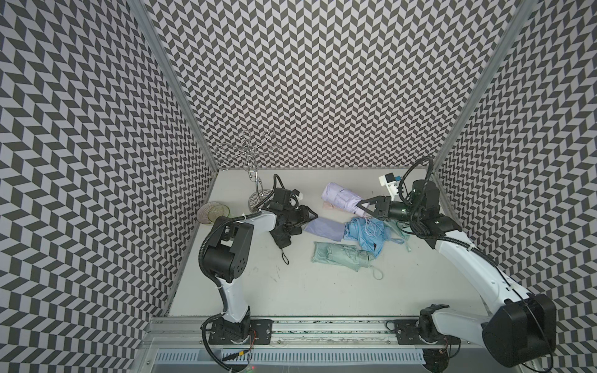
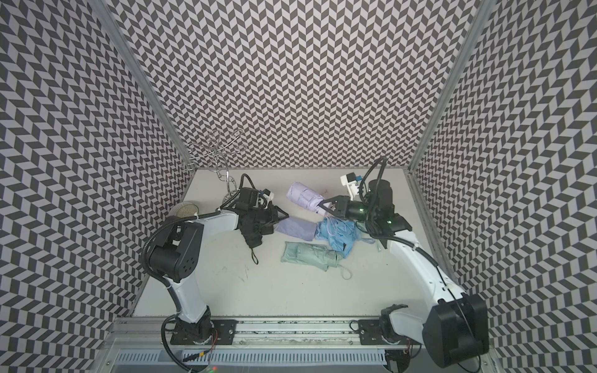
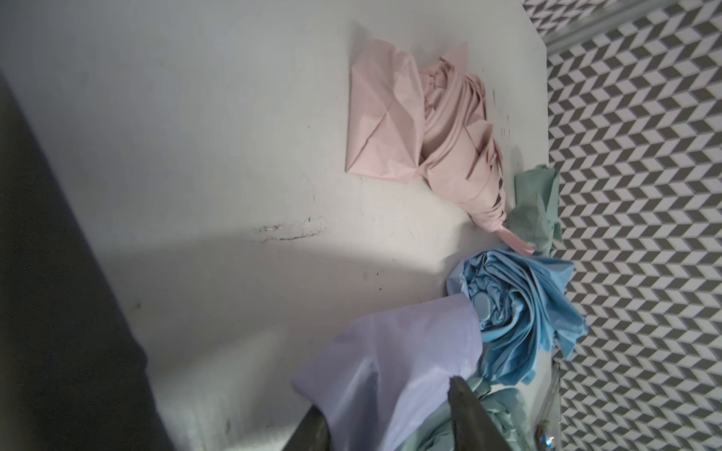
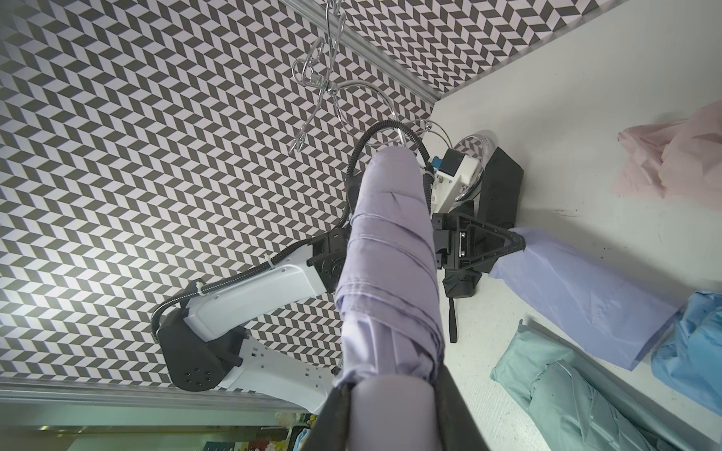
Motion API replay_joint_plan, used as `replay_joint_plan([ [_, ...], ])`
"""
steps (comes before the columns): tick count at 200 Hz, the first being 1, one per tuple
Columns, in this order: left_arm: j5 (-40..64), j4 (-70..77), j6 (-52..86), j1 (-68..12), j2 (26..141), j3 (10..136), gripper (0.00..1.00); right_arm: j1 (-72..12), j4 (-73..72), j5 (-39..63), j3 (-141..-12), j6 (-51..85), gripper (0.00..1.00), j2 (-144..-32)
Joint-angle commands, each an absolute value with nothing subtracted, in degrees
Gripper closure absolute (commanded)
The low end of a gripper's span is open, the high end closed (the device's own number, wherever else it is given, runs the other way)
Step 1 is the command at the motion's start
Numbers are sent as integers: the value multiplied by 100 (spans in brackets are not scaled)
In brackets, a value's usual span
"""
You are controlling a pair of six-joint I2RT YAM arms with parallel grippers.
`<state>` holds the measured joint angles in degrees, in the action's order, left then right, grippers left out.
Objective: Take umbrellas out of sleeves
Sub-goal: Place the umbrella sleeve at the center of the board.
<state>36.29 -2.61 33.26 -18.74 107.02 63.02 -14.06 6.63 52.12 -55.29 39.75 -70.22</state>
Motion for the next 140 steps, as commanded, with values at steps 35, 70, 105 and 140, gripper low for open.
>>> replay_joint_plan([
  [35, 3097, -1082, 2869, -1873, 10137, 6487, 26, -1435, -97, 5258, -5406, 4047, 96, -6943],
  [70, 2810, -1564, 2664, -1858, 9687, 6399, 9, -1433, -87, 5215, -5353, 4044, 96, -6980],
  [105, 2642, -1828, 2567, -1837, 9146, 6203, 6, -1435, -144, 5263, -5262, 4061, 96, -7101],
  [140, 2565, -2051, 2568, -1819, 8623, 5994, 6, -1441, 6, 5420, -5214, 3809, 96, -7402],
])
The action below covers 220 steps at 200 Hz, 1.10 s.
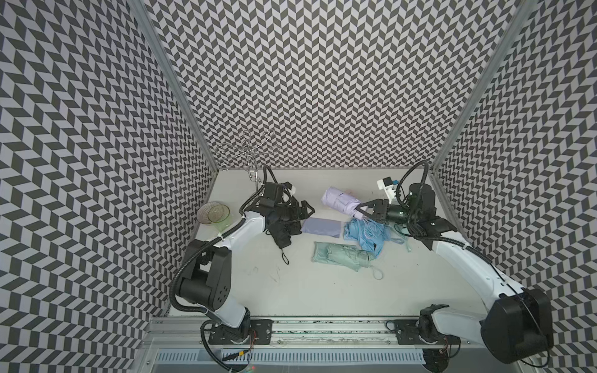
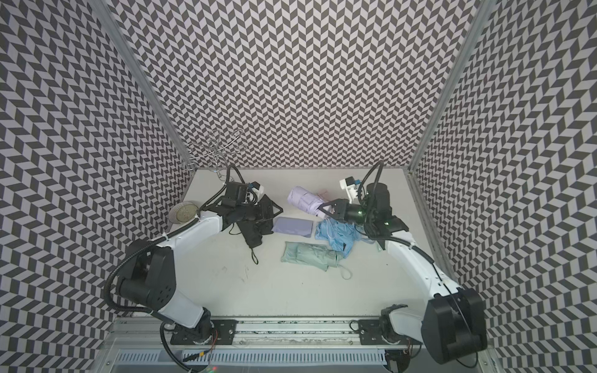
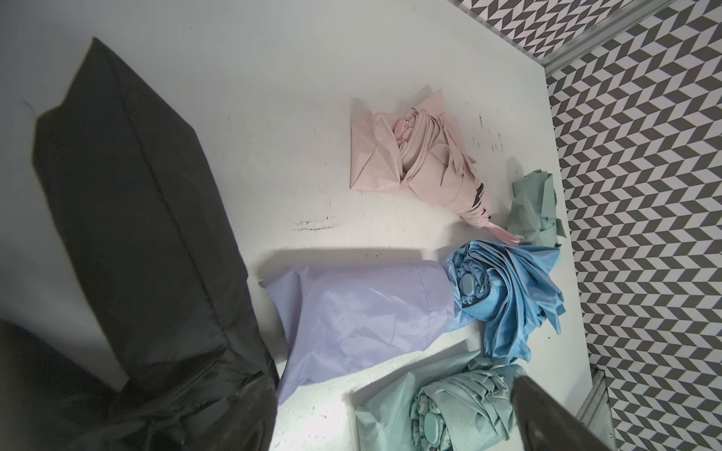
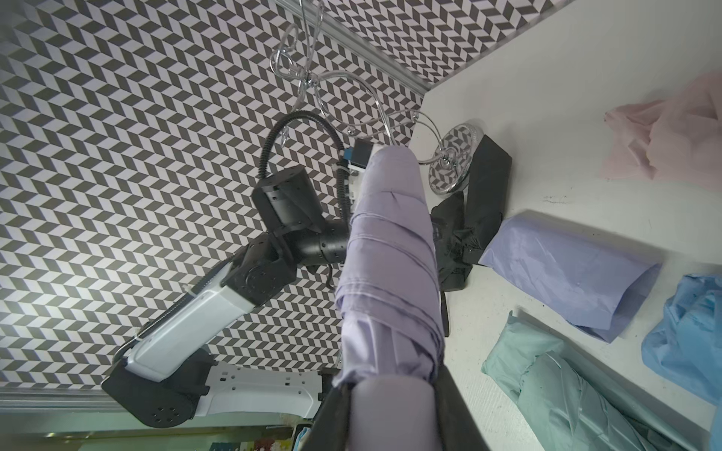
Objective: Take umbrellas out of sleeves
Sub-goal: Place the umbrella sleeve at the center of the board, then place the umbrella in the umbrella sleeve.
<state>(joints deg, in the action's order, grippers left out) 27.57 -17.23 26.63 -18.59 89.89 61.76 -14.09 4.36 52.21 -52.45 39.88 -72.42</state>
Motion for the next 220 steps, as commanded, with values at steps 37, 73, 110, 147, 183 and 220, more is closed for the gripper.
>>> replay_joint_plan([
  [37, 2505, -2229, 2639, -1811, 7947, 5660, 6, -1499, 51, 5625, -5216, 3558, 96, -7805],
  [73, 2481, -2421, 2711, -1810, 7299, 5366, 6, -1718, 34, 5793, -5277, 3283, 96, -8366],
  [110, 2411, -2648, 2674, -1754, 6792, 5145, 5, -1893, -125, 5859, -5418, 3114, 96, -8980],
  [147, 2465, -2849, 2545, -1553, 6577, 4947, 4, -1995, -337, 5977, -5491, 2938, 97, -9529],
  [183, 2524, -2995, 2396, -1351, 6480, 4847, 4, -2020, -432, 5955, -5580, 2778, 96, -10026],
  [220, 2531, -3092, 2286, -1266, 6502, 4816, 4, -1985, -352, 5756, -5703, 2508, 96, -10522],
])
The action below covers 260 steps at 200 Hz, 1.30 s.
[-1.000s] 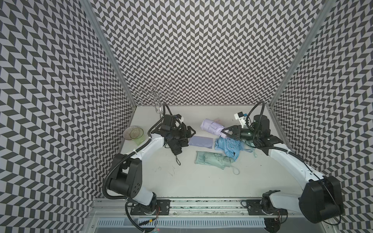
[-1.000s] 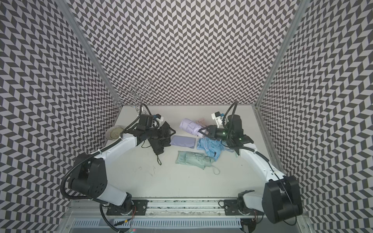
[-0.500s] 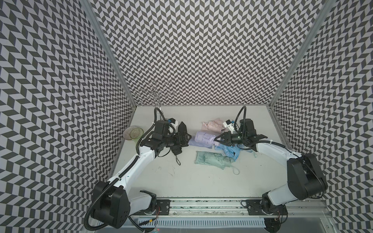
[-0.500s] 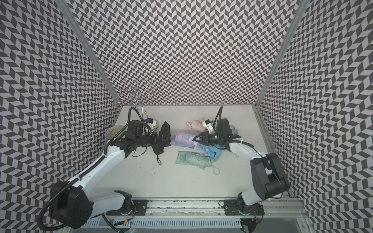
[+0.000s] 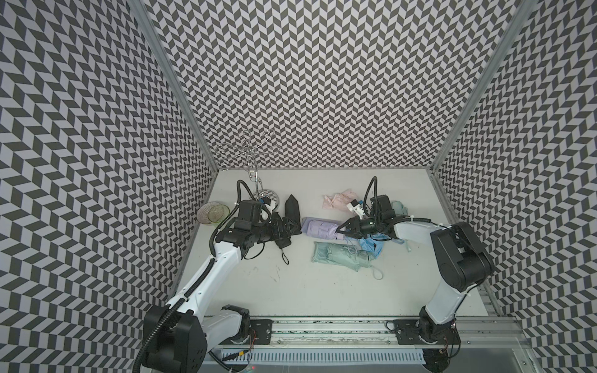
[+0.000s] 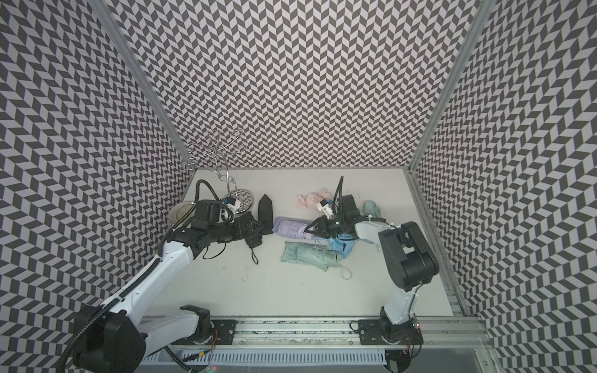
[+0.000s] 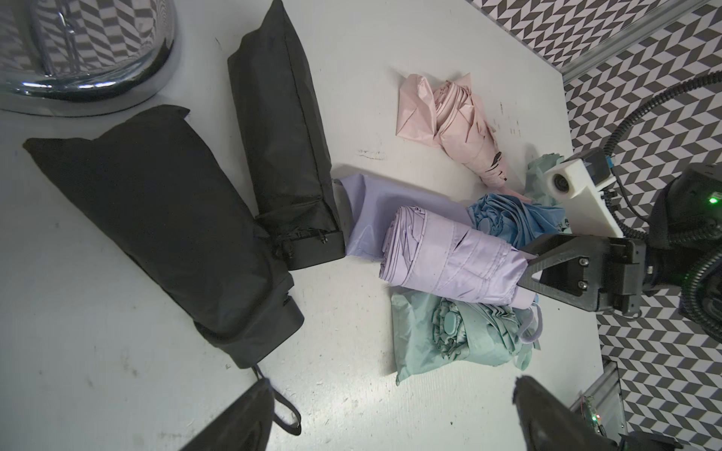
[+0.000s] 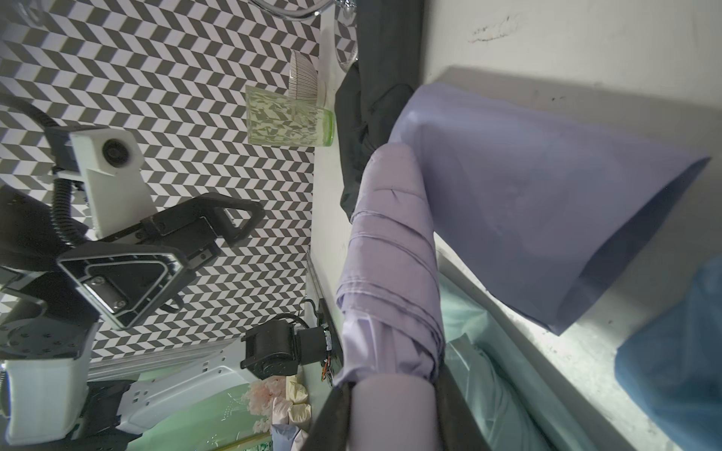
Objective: Take umbrellas out of sleeves
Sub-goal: Place the umbrella in the umbrella sleeve.
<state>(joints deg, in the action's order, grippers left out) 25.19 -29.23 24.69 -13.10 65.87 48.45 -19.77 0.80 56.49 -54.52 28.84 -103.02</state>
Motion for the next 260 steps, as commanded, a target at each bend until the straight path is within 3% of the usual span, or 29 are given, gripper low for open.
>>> replay_joint_plan([
  [1, 2527, -3093, 2286, -1266, 6503, 4821, 4, -1981, -352, 5752, -5703, 2502, 96, -10535],
  [31, 2366, -3070, 2285, -1268, 6668, 4801, 2, -1909, -318, 5499, -5820, 2429, 88, -10764],
  [88, 2018, -2726, 2285, -1325, 7500, 5127, 0, -1879, 717, 4602, -6429, 1851, 37, -10253],
  [104, 1816, -2630, 2285, -1433, 7831, 5376, 0, -1881, 1113, 4300, -6618, 1654, 29, -9888],
  [169, 1069, -1980, 2292, -1725, 9164, 6073, 1, -1880, 1822, 4178, -6705, 1594, 25, -8637],
  [260, 105, -1841, 1725, -1802, 10949, 7318, 1, -1881, 1780, 4638, -5939, 1793, 24, -7922],
])
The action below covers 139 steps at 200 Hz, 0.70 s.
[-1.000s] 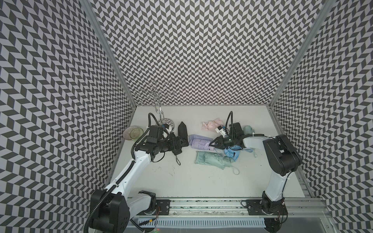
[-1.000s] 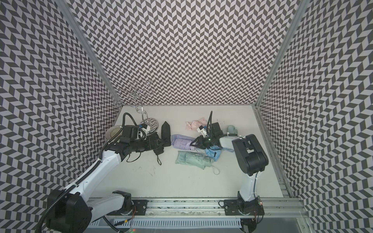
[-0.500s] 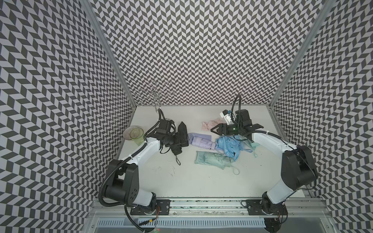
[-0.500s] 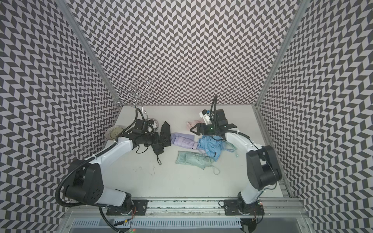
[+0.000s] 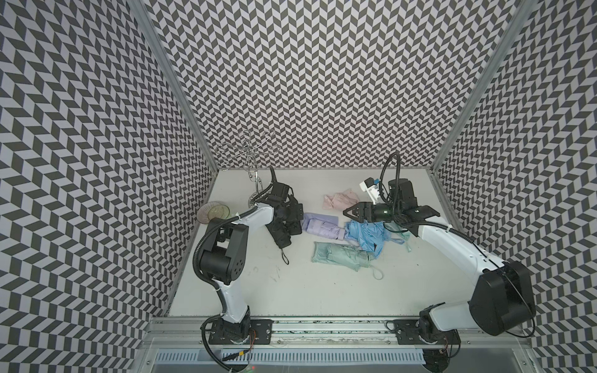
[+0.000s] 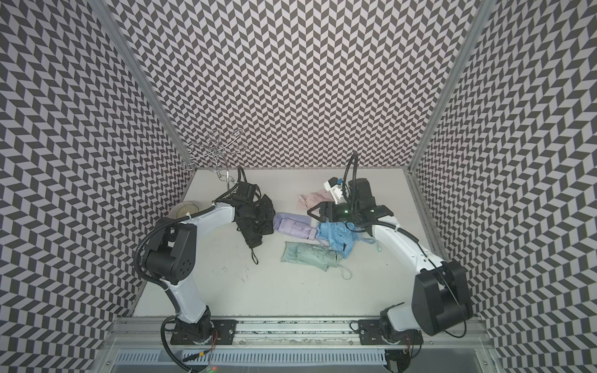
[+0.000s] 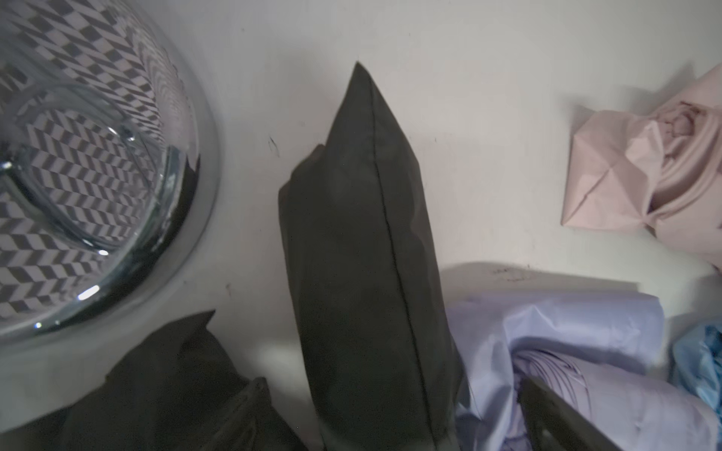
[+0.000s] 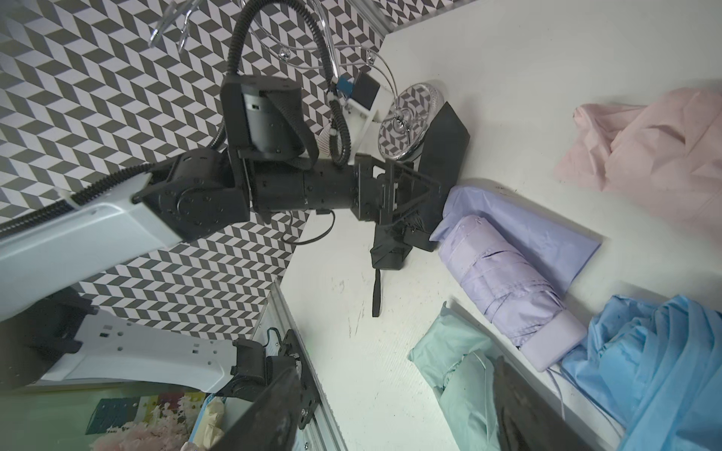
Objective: Take umbrellas out of sleeves
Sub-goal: Place the umbrella in the umbrella sleeve, then pick up the umbrella from the center of the board.
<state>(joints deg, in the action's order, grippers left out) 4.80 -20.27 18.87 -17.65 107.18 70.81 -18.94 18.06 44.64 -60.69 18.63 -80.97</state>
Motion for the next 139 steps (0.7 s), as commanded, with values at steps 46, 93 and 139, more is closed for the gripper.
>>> replay_joint_plan([
  [46, 70, -1663, 1791, -1805, 11551, 7741, 6, -1881, 1872, 4684, -5772, 1741, 24, -7902],
  [93, 87, -1657, 1903, -1811, 11955, 8113, 18, -1892, 2018, 4672, -5730, 1624, 24, -7911],
  [139, 331, -1635, 2004, -1824, 11999, 7958, 57, -1885, 2031, 4667, -5722, 1608, 24, -7907],
])
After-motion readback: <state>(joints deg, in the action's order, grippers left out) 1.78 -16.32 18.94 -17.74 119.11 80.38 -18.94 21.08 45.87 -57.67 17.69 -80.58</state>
